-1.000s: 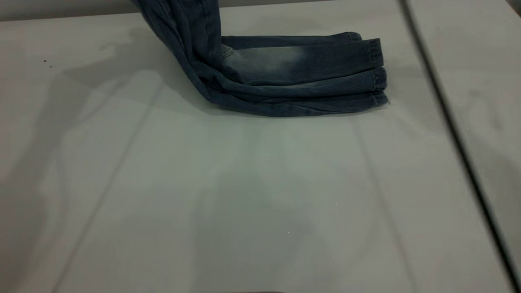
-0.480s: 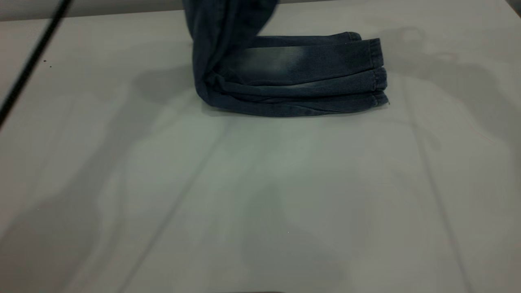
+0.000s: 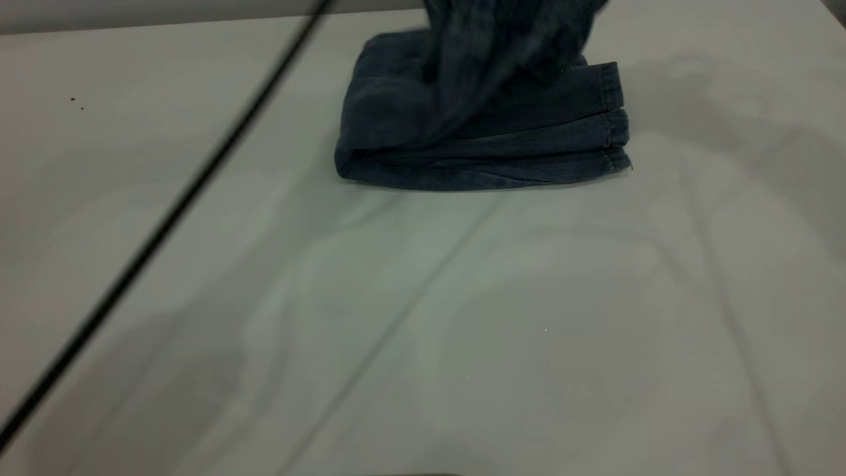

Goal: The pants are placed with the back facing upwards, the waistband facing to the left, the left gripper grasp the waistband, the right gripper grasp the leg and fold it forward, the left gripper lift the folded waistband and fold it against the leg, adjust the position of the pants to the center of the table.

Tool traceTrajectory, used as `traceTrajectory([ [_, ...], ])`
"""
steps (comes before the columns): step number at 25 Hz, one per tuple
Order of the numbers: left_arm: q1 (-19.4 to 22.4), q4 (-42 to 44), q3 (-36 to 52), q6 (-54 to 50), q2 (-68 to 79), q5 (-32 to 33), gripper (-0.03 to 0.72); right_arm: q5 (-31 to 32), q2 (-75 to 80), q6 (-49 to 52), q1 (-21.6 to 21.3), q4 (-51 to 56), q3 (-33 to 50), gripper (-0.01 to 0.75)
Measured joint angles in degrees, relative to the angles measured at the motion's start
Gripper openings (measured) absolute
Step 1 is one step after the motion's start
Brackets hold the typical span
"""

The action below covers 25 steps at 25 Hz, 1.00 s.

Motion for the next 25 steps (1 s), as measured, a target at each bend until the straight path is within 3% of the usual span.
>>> traceTrajectory([
  [7,-2.0,-0.5,0.0,1.4,3.2,-2.1,0.098,0.6,-1.5,1.0,0.0,-1.0,0.0,0.465],
  [9,-2.0,-0.5,0.0,1.4,3.3,-2.7,0.163,0.7,-1.5,1.1,0.0,-1.2,0.0,0.465],
  [14,-1.7,-0.3,0.0,1.4,1.9,-2.9,0.412,0.9,-1.5,1.0,0.0,-1.4,0.0,0.465],
  [17,-0.7,2.0,-0.1,1.3,0.3,0.4,0.499,0.9,-1.5,1.3,0.0,-1.4,0.0,0.465],
  [22,0.8,13.2,-0.1,-0.4,-0.1,12.1,0.524,1.0,-1.5,1.4,0.0,-1.4,0.0,0.465],
  [25,0.9,17.8,-0.1,0.1,2.2,13.2,0.525,1.0,-1.5,1.5,0.0,-1.4,0.0,0.465],
])
